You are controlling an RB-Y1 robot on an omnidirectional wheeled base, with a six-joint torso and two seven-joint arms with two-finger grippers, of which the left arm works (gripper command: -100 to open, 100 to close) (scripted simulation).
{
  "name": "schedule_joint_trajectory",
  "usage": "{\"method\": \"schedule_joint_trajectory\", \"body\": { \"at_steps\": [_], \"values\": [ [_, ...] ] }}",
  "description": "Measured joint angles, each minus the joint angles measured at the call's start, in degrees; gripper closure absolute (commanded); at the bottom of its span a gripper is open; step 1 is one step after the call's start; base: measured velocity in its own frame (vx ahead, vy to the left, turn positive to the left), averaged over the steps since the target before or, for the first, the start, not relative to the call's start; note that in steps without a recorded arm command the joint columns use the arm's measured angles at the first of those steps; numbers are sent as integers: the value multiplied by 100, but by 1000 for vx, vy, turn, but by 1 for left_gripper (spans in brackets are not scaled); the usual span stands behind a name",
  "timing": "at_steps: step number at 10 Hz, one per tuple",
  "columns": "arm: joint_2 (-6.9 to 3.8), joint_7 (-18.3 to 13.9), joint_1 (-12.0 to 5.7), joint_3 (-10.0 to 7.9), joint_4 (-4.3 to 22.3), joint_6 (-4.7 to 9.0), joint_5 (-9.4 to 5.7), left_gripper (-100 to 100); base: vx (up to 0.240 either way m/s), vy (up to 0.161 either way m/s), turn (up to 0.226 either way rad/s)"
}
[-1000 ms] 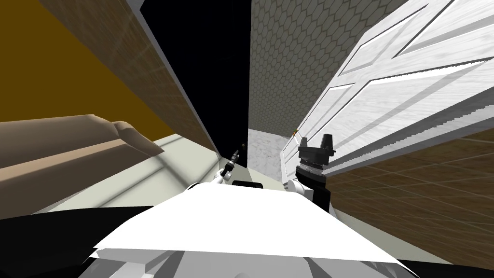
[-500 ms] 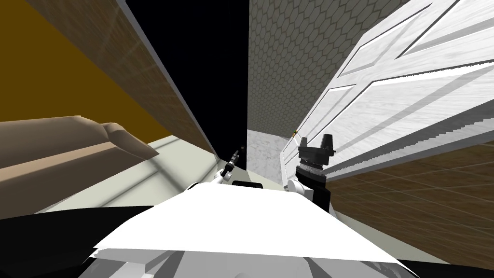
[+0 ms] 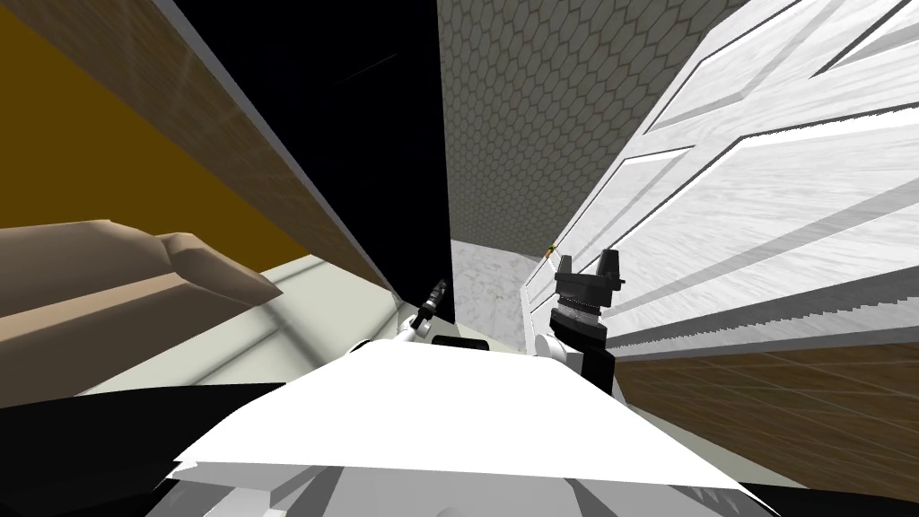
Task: Push the door open
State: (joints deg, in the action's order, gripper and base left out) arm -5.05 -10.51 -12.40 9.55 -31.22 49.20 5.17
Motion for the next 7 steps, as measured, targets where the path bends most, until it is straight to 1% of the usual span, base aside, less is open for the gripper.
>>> {"method": "schedule_joint_trajectory", "body": {
  "at_steps": [1, 2, 7],
  "values": [
    [14, 12, 12, -7, 3, 6, -4, -100, 69, -20, 8],
    [18, 14, 17, -5, 4, 10, -3, 100, -14, 3, -5],
    [14, 15, 18, -4, 11, -6, -2, 100, -11, 4, -2]
  ]
}}
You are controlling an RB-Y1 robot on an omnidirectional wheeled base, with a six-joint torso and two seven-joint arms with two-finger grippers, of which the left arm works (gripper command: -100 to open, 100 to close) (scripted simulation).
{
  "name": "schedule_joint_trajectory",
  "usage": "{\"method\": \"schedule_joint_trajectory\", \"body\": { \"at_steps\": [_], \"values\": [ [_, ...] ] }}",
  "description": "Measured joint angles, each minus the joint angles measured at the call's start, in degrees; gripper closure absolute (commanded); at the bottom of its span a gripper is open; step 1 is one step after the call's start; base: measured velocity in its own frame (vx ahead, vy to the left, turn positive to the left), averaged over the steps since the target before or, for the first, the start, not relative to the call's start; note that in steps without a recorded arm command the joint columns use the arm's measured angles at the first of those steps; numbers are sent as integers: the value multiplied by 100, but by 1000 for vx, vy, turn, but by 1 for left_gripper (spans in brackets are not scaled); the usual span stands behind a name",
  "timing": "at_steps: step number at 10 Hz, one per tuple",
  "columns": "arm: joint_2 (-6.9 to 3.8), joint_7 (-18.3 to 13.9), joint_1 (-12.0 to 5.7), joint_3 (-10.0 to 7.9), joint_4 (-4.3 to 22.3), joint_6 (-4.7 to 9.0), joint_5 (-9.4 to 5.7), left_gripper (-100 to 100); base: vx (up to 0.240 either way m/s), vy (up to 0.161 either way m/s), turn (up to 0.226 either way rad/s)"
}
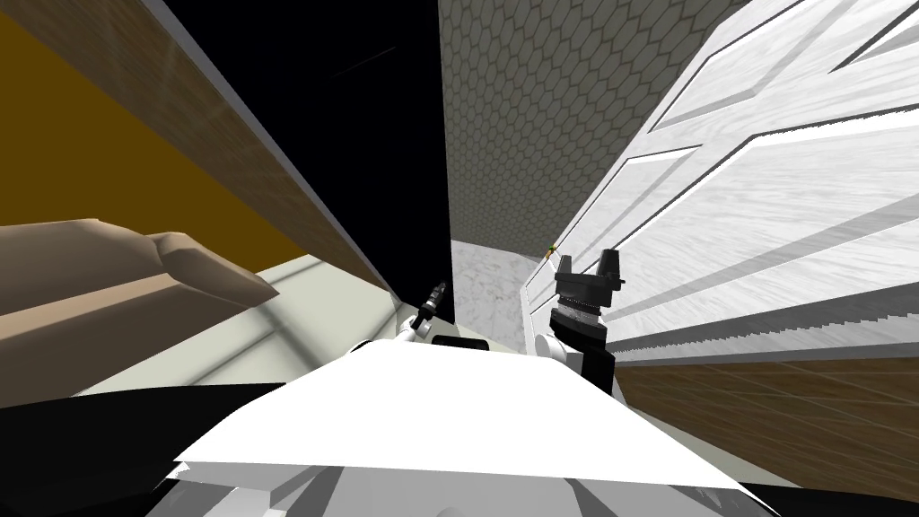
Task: Push the door open
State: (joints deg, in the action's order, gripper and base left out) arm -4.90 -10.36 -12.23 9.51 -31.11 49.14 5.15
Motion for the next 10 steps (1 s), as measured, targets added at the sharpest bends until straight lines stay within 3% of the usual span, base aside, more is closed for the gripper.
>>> {"method": "schedule_joint_trajectory", "body": {
  "at_steps": [4, 6, 8, 10],
  "values": [
    [-2, 44, 61, -76, 8, -48, -47, 100, 132, -64, 27],
    [23, 110, -107, -178, 296, 90, -108, 100, 147, -58, 18],
    [8, 146, 103, -207, -152, -115, -118, 100, 124, -80, 27],
    [-3, 182, -29, -305, 139, 28, -179, 100, 164, -85, 51]
  ]
}}
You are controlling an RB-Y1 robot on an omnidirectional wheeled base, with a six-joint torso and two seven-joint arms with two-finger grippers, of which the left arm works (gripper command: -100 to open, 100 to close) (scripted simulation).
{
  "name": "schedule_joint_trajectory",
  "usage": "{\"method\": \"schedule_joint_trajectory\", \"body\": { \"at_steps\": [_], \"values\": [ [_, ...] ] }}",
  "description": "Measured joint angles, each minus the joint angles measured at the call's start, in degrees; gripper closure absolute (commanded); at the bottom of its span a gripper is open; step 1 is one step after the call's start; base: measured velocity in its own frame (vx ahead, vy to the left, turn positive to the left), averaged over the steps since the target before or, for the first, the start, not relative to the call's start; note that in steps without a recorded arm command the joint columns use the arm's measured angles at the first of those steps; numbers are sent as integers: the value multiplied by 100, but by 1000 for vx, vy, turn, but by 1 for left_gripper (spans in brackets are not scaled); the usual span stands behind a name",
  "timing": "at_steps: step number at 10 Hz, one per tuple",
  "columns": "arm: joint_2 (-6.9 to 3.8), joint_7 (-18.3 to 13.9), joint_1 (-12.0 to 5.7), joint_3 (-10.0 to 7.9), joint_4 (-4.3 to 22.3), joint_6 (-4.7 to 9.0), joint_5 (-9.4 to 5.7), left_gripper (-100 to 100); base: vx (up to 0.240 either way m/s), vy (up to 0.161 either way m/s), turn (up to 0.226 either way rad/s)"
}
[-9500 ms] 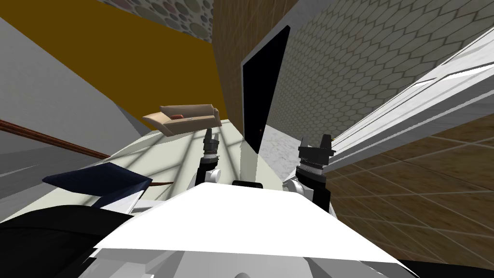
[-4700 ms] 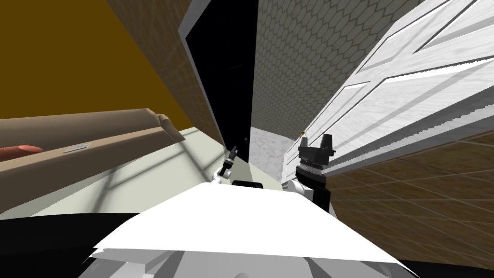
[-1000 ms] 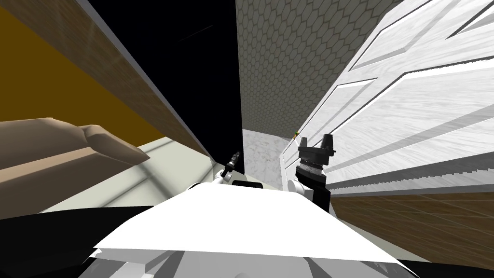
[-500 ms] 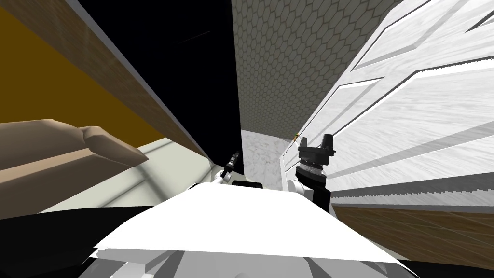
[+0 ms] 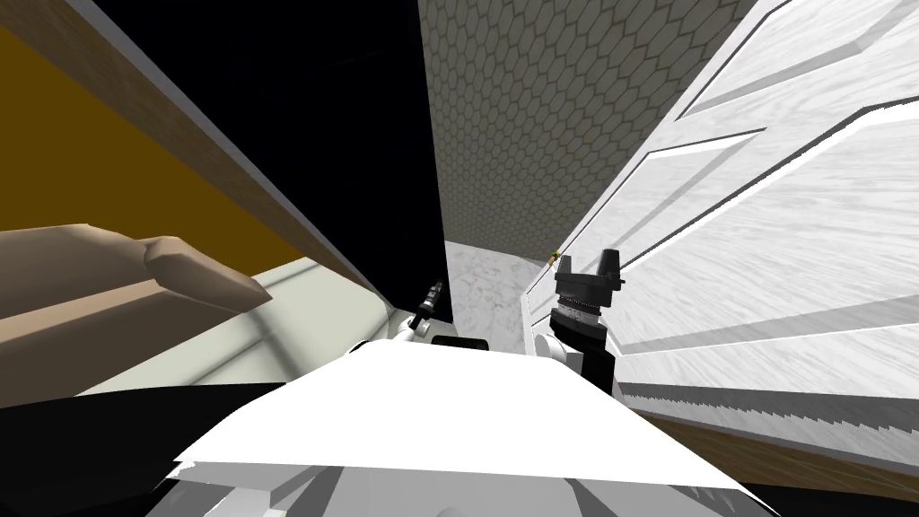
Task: Push the door open
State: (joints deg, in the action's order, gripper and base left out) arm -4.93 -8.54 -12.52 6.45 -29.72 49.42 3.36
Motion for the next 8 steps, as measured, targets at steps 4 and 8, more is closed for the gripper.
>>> {"method": "schedule_joint_trajectory", "body": {
  "at_steps": [4, 8],
  "values": [
    [-17, 106, 26, -177, -132, -129, -99, 100, 137, -76, 31],
    [-5, 250, 153, -413, -236, -215, -231, 100, 168, -86, 61]
  ]
}}
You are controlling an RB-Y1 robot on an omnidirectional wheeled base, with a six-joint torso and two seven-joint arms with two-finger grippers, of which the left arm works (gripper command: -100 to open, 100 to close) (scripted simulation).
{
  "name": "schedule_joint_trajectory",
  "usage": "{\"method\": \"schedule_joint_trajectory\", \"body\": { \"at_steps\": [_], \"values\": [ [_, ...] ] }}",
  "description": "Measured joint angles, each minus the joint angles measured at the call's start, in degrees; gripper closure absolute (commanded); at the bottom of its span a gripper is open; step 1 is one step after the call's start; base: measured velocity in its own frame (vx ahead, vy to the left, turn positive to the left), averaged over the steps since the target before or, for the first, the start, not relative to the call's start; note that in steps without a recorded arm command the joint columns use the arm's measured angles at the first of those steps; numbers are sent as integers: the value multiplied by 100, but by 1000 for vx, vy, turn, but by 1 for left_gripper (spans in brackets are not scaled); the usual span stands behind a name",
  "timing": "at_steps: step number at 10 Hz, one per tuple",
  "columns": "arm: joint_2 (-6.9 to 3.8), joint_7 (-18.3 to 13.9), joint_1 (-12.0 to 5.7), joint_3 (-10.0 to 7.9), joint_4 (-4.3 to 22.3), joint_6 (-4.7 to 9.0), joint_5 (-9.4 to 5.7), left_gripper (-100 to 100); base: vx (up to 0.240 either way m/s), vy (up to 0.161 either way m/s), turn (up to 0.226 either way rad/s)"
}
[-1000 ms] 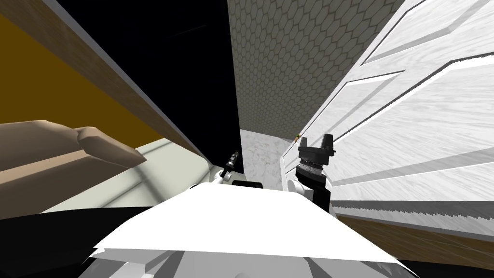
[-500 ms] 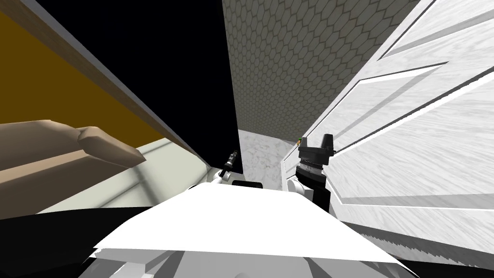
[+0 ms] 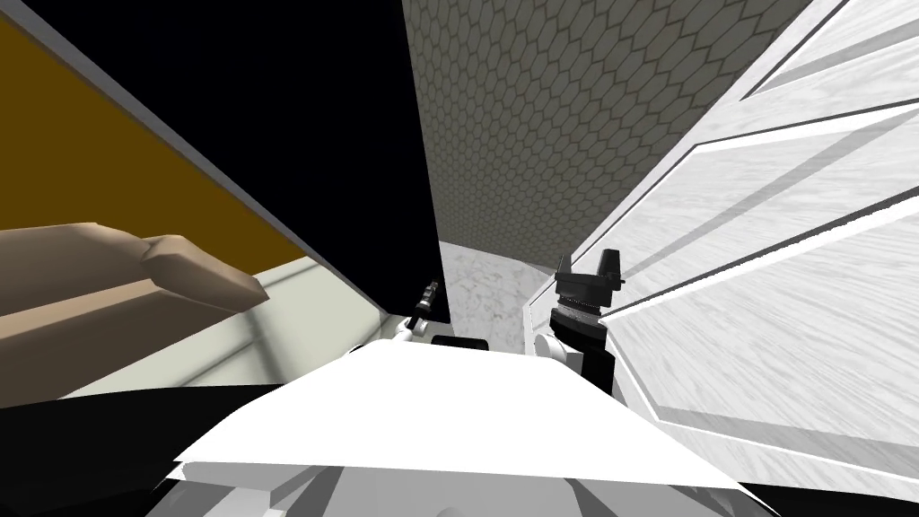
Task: Push the door open
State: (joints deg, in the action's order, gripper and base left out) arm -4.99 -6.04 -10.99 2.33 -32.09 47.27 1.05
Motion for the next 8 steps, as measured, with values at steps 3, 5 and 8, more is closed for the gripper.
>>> {"method": "schedule_joint_trajectory", "body": {
  "at_steps": [3, 5, 8],
  "values": [
    [-95, 25, -21, -168, -14, -4, -95, 100, 106, -62, 48],
    [-100, 53, -121, -214, 144, 77, -122, -100, -151, -30, 50],
    [-77, 48, -111, -209, 115, 41, -124, -100, -230, -69, 42]
  ]
}}
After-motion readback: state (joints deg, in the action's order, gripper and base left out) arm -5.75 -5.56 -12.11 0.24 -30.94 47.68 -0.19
